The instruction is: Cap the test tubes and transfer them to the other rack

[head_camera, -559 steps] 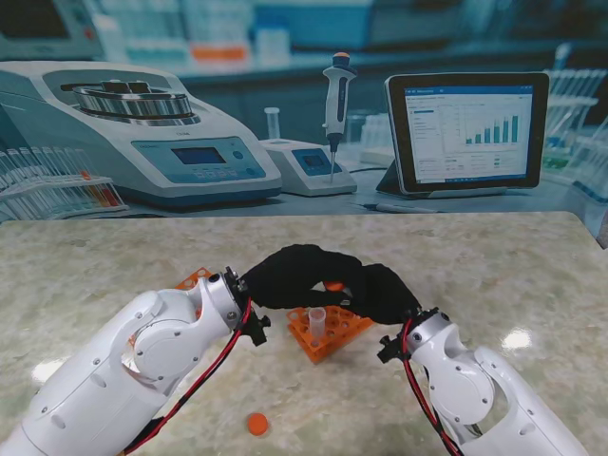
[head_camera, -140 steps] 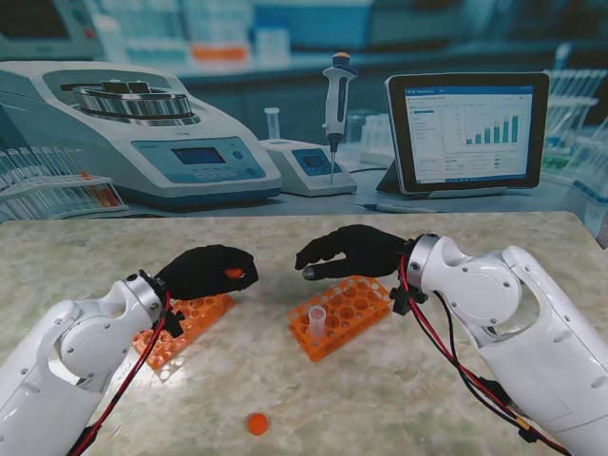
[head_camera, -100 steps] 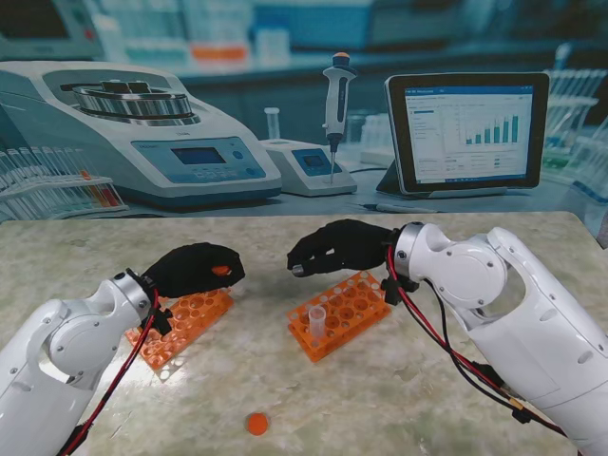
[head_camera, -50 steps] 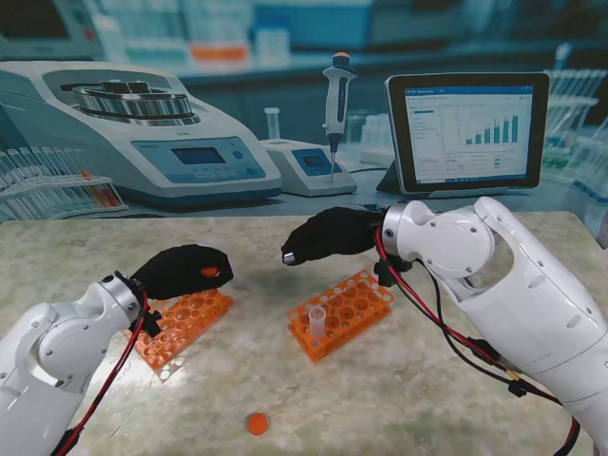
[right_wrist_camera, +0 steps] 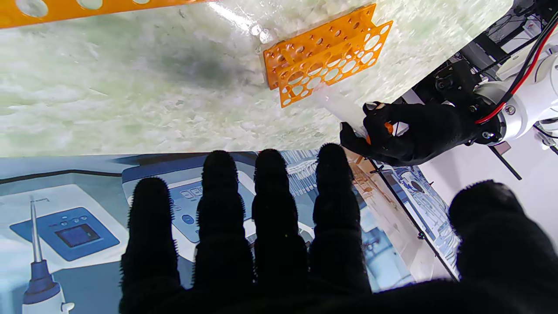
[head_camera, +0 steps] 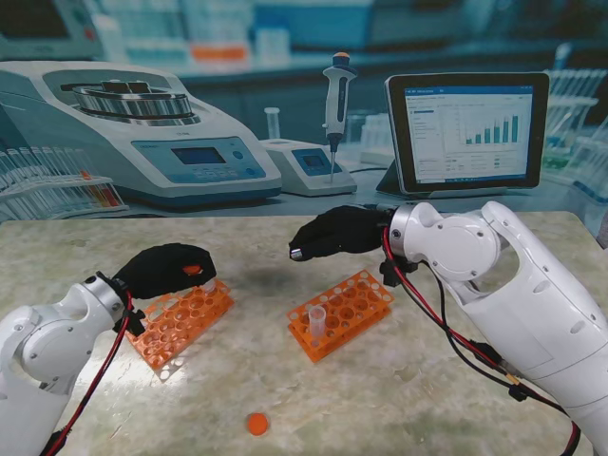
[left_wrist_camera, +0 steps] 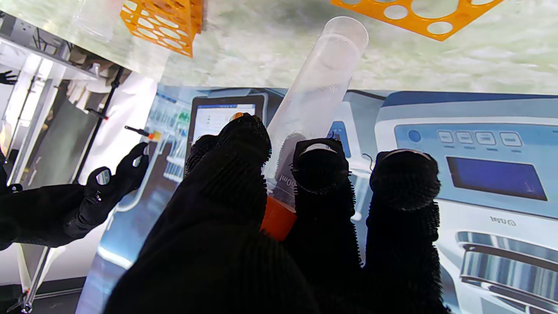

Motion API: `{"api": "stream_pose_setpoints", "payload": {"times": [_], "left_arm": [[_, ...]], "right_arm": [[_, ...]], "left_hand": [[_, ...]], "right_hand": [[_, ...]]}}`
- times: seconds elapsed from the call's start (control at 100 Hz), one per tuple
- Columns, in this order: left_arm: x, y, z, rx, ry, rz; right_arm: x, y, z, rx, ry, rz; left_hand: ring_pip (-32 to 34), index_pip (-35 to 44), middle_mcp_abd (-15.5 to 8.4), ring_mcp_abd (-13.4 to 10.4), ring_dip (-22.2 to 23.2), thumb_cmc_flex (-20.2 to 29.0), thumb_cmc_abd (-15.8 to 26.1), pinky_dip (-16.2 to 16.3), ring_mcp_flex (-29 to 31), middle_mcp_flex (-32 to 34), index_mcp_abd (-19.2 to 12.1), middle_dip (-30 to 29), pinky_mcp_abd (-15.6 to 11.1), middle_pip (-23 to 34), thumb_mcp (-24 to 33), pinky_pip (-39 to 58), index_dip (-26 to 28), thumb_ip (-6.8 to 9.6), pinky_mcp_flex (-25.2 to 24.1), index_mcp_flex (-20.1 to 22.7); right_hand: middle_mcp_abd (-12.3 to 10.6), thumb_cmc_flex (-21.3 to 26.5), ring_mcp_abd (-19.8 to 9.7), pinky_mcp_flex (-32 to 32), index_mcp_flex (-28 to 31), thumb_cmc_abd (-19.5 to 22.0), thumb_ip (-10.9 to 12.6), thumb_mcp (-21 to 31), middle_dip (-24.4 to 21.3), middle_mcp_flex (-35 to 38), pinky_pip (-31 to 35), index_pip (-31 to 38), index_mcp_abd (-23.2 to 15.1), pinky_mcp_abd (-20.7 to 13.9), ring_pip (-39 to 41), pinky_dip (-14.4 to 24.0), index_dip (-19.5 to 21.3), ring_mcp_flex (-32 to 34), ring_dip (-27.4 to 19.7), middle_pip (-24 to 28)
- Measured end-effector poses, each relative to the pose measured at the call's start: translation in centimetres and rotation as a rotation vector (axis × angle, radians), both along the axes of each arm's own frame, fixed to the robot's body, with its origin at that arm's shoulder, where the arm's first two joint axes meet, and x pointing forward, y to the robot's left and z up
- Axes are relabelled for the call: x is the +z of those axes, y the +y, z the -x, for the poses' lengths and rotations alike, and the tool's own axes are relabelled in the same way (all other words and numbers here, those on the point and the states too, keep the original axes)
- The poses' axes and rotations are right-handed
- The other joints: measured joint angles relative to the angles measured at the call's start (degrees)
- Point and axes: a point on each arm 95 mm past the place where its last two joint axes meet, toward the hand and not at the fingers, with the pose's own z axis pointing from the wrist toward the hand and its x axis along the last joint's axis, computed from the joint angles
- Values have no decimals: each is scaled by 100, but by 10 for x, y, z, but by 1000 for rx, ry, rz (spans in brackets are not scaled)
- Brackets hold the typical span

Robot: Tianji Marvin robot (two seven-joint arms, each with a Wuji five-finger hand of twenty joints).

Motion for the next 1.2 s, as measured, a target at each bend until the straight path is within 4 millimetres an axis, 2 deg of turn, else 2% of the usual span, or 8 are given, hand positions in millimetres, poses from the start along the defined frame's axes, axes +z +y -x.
{"api": "stream_pose_setpoints", "payload": {"times": [0.48,1.0,1.2], "left_arm": [[-20,21,-10,84,18,13],[-40,25,-34,145,75,21],[-40,23,-44,162,82,41]], "right_arm": [[-4,-5,2,-10,0,-1],[-9,-8,1,-20,4,0],[-10,-9,1,-20,4,0]], "left_hand": [[5,8,1,9,3,0,-1,9,1,0,0,0,56,30,2,0,0,0,-57,1],[17,13,1,17,5,0,-1,28,1,0,0,0,65,88,3,0,0,0,-66,1],[55,14,2,33,7,0,-1,71,1,0,0,2,87,118,3,-1,0,0,-82,1]], "right_hand": [[-59,65,-1,-1,2,0,-1,-29,5,15,-1,0,0,1,0,-57,27,0,0,3],[-59,118,-1,-1,3,0,-1,-29,48,16,-1,0,0,2,0,-58,30,0,0,7],[-59,118,-1,-1,2,0,-1,-29,49,17,-1,0,0,2,0,-58,31,0,0,7]]}}
